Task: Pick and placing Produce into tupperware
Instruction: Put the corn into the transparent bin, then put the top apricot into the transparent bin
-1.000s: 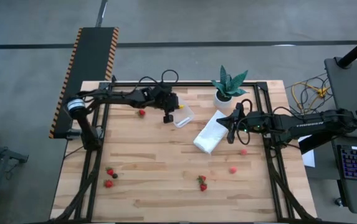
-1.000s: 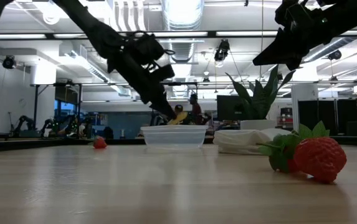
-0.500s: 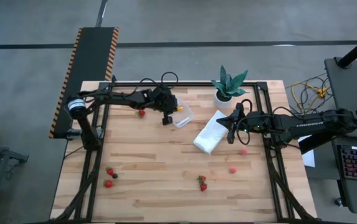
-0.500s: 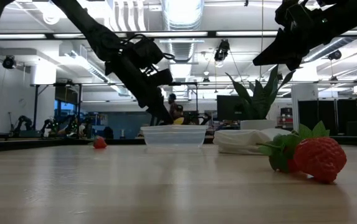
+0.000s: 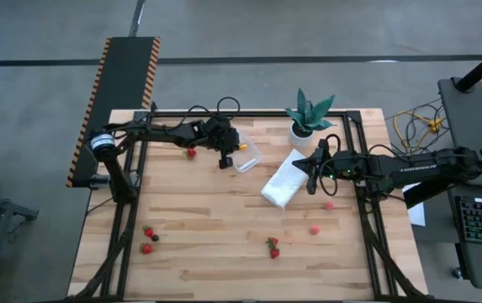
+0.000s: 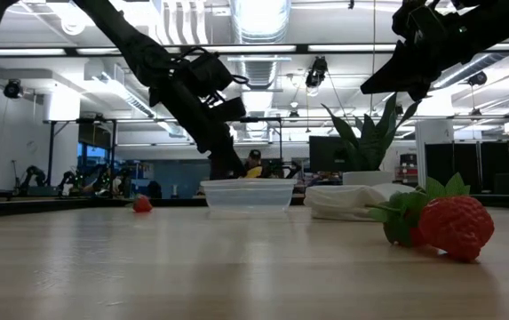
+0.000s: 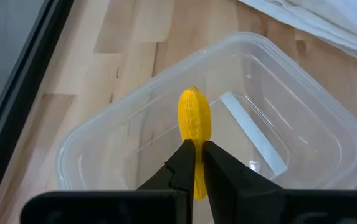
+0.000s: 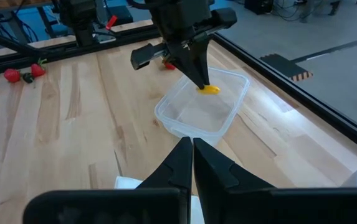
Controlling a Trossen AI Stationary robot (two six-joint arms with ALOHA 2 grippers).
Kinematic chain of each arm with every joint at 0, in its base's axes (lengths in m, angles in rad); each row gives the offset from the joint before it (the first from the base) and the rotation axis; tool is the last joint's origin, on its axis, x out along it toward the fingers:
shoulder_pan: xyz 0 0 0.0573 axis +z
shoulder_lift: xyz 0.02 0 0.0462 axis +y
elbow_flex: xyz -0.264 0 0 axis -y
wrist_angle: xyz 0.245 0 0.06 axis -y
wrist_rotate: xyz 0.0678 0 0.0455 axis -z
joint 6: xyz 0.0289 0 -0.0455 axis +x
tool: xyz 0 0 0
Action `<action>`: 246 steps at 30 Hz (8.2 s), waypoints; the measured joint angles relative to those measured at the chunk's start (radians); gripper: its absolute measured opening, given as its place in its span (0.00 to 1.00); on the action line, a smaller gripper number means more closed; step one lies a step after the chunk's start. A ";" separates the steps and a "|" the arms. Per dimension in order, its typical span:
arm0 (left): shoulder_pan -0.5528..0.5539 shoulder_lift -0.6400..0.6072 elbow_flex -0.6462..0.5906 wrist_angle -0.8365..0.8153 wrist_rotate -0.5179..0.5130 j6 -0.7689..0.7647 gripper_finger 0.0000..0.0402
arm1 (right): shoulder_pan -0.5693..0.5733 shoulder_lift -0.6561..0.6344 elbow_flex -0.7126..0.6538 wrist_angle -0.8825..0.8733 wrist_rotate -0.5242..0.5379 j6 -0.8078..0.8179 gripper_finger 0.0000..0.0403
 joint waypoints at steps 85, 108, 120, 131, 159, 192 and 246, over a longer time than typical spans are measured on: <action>-0.153 -0.632 -0.511 0.692 -0.118 -0.241 0.22 | 0.119 0.168 0.244 -0.705 -0.441 0.883 0.02; -0.158 -0.832 -0.623 0.502 -0.114 -0.293 0.22 | 0.203 0.342 0.251 -1.092 -0.454 1.216 0.12; -0.158 -0.849 -0.619 0.392 -0.114 -0.306 0.22 | 0.203 0.418 0.241 -1.028 -0.374 1.228 0.58; -0.158 -0.849 -0.618 0.393 -0.118 -0.305 0.22 | 0.203 0.482 0.189 -0.960 -0.376 1.210 0.70; -0.158 -0.848 -0.618 0.393 -0.117 -0.303 0.22 | 0.203 0.485 0.124 -0.867 -0.415 1.232 0.31; -0.158 -0.848 -0.618 0.396 -0.118 -0.304 0.22 | 0.203 0.139 0.143 -0.436 -0.266 0.851 0.30; -0.158 -0.848 -0.625 0.403 -0.114 -0.278 0.22 | -0.008 0.536 0.109 1.114 -0.767 0.088 0.28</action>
